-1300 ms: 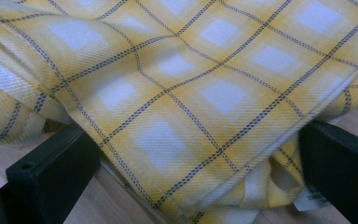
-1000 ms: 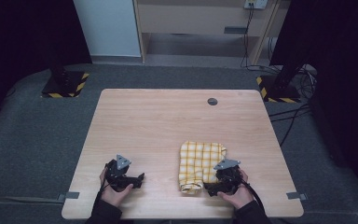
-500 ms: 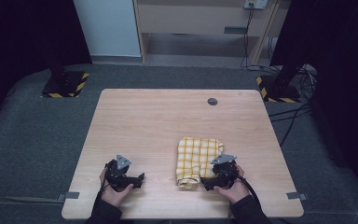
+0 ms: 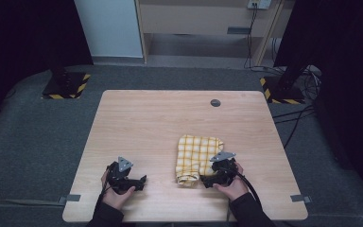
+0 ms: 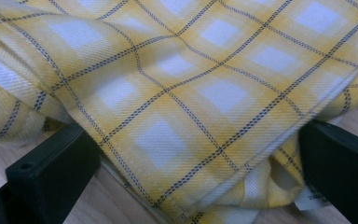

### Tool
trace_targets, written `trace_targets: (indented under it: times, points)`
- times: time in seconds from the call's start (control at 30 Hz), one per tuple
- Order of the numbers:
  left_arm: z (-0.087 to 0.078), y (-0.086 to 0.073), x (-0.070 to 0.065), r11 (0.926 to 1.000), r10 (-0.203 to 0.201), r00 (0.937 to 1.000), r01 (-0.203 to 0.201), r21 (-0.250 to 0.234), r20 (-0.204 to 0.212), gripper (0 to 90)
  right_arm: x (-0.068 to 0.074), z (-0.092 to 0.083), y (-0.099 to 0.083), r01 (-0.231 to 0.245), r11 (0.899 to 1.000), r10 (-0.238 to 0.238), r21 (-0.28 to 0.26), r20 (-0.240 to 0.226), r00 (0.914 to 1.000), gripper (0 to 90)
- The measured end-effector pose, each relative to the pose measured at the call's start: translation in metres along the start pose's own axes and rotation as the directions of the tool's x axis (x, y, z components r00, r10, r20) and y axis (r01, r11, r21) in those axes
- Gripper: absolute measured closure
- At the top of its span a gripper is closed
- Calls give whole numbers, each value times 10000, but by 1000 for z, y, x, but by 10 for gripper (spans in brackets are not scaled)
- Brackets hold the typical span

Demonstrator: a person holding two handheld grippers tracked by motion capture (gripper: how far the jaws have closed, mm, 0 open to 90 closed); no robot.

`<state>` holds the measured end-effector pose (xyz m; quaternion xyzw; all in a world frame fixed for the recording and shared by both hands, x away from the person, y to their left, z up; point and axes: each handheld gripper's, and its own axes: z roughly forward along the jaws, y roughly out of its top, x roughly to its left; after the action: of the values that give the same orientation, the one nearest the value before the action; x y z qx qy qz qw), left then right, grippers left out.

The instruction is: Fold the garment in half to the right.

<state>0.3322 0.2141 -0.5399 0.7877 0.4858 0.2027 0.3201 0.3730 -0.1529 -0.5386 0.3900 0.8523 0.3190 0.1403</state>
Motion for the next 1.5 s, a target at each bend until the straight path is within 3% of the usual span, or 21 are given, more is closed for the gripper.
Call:
trace_targets:
  times: [1.5]
  points:
    - [0, 0, 0, 10000, -5, 10000, 5, 10, -19, 0, -3, 23, 26, 161, 9999, -161, -28, -121, 9998, 3]
